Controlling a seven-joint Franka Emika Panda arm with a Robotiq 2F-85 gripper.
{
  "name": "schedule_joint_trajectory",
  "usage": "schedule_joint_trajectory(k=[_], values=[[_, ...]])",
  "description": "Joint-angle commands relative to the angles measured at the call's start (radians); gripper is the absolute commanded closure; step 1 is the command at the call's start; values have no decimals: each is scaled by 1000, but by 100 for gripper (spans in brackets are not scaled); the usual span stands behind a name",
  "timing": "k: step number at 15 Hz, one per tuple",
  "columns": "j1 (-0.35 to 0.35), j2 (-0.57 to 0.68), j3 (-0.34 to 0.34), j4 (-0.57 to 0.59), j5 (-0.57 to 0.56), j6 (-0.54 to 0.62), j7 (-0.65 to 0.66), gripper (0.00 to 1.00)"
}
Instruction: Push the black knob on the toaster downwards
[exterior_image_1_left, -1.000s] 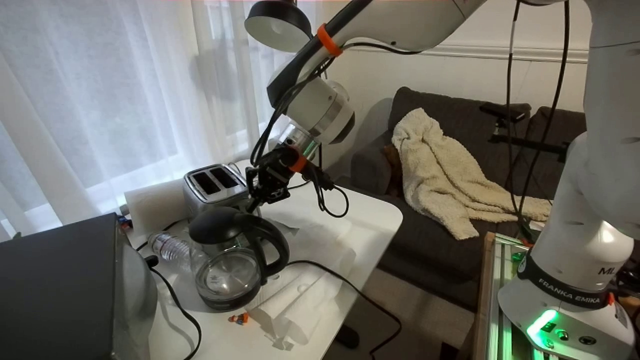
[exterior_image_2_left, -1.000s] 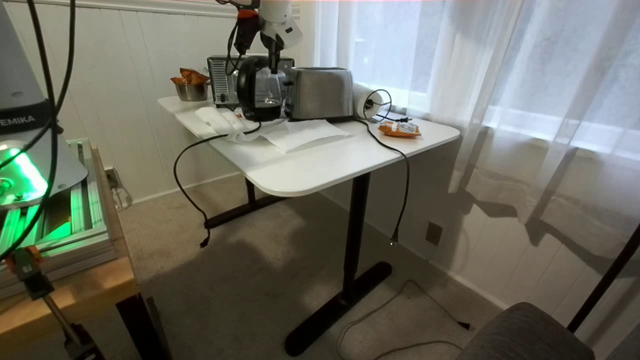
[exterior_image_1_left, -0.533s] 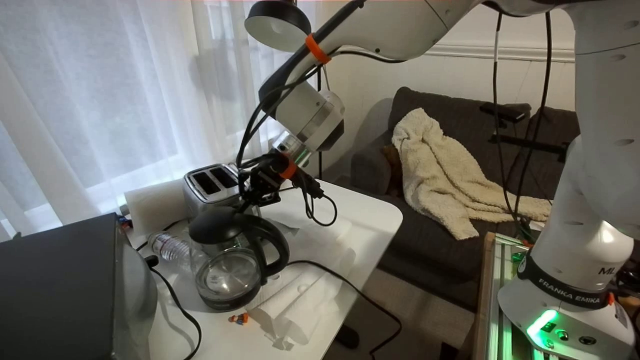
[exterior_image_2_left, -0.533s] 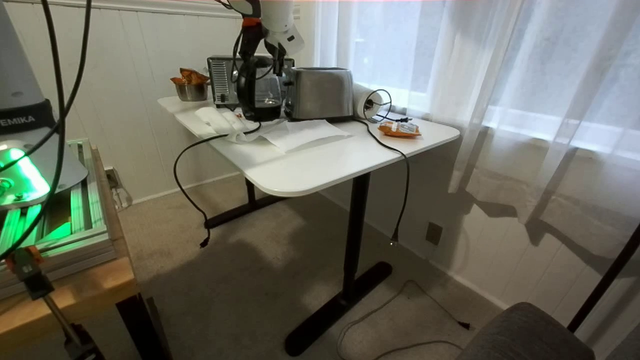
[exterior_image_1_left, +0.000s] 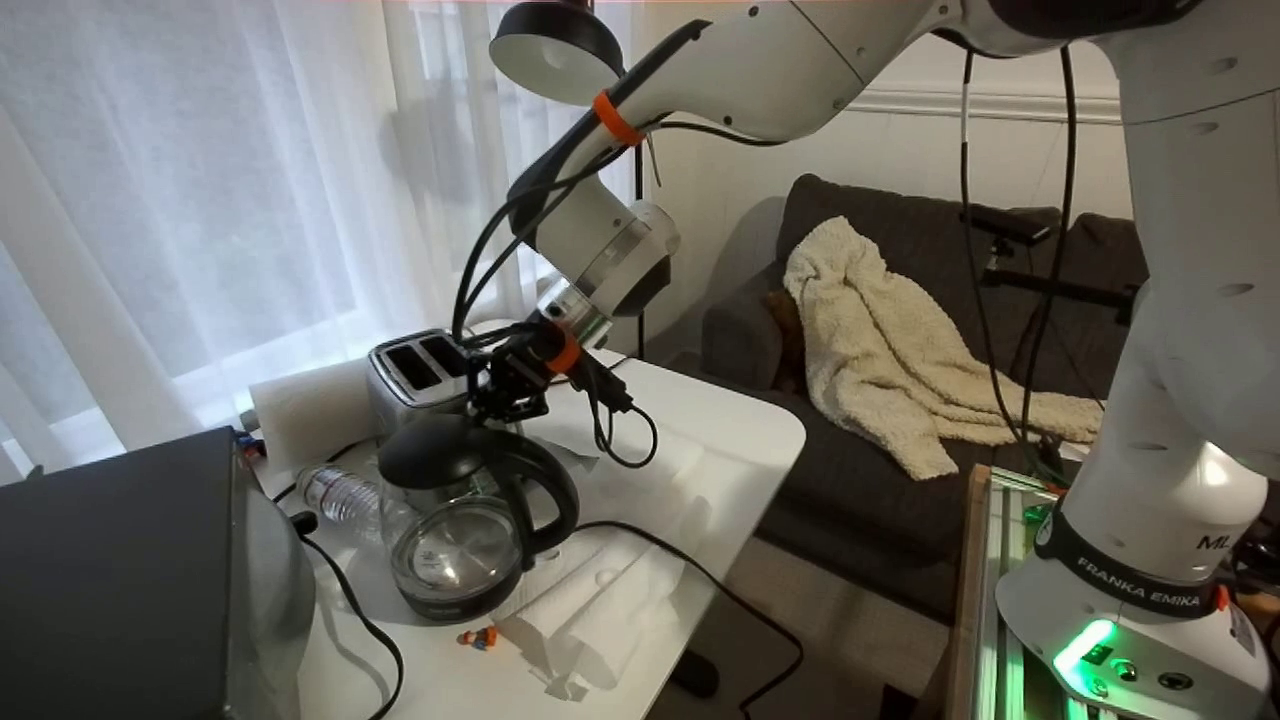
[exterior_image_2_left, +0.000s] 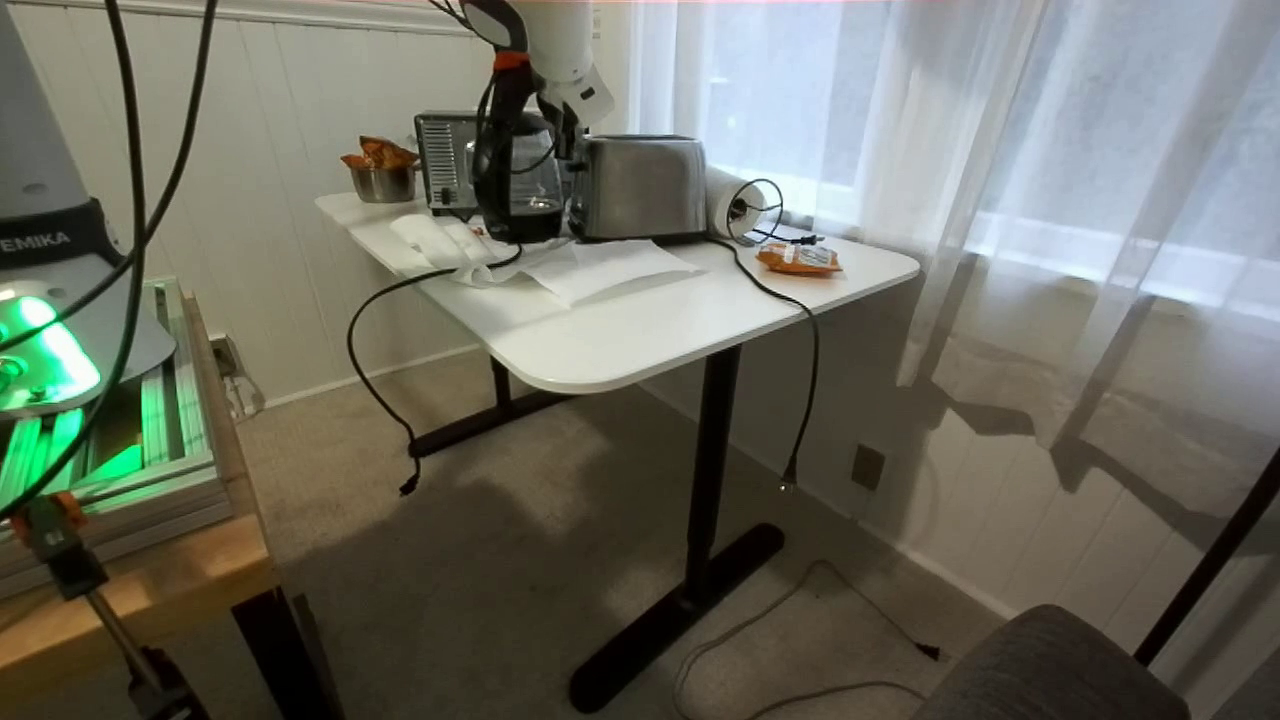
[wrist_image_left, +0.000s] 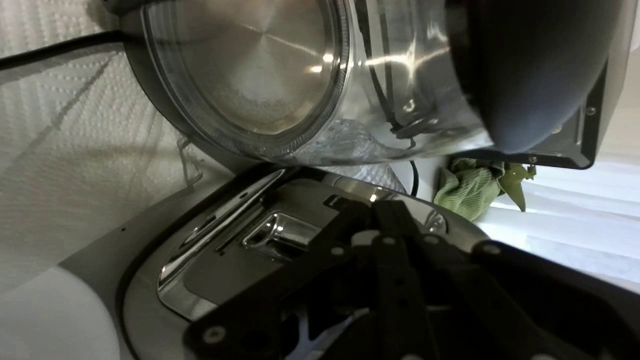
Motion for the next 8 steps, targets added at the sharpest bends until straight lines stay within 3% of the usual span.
schedule_joint_trajectory(k=[1, 8], values=[[13, 52, 6, 31, 21, 32, -24, 100], [21, 129, -3, 28, 9, 71, -8, 100]])
